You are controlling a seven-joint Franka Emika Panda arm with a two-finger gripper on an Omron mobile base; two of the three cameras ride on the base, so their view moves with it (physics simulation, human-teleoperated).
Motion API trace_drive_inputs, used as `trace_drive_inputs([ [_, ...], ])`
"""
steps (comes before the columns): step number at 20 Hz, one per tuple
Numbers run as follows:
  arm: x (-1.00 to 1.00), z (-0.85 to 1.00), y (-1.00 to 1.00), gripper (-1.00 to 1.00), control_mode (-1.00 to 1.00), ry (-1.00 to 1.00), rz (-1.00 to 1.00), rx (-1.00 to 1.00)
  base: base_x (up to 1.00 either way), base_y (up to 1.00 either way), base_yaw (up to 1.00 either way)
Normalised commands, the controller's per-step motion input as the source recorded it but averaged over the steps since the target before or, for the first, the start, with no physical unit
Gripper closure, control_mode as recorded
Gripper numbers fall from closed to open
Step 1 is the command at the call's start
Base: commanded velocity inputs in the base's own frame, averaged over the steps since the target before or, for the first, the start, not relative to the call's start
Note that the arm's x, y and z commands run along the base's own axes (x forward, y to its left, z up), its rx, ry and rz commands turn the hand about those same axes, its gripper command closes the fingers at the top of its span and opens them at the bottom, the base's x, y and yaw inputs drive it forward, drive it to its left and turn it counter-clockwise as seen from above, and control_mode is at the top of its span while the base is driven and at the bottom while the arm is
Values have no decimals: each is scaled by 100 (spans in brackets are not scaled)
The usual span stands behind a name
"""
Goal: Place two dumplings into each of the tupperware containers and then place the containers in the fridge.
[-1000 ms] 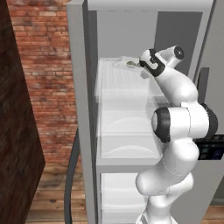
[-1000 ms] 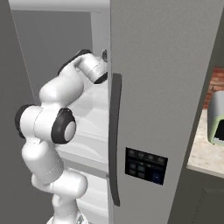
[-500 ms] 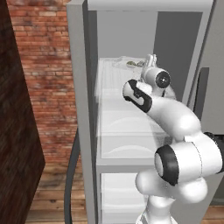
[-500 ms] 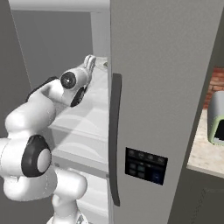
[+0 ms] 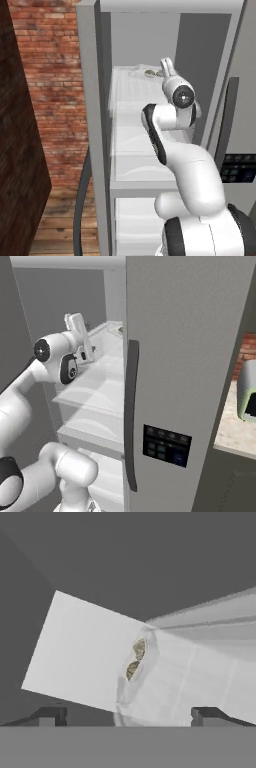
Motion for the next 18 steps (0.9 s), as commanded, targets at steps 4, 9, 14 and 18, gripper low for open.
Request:
trace_drive_inputs([
  [4, -100, -58, -80, -100, -100, 49, 18, -39, 0, 0, 0],
  [9, -100, -84, -55, -100, -100, 17, 19, -3, 0, 0, 0],
  [14, -99, -59, 23, -100, -100, 11, 26, -7, 0, 0, 0],
  [18, -72, -14, 47, -100, -100, 33, 21, -39, 0, 0, 0],
])
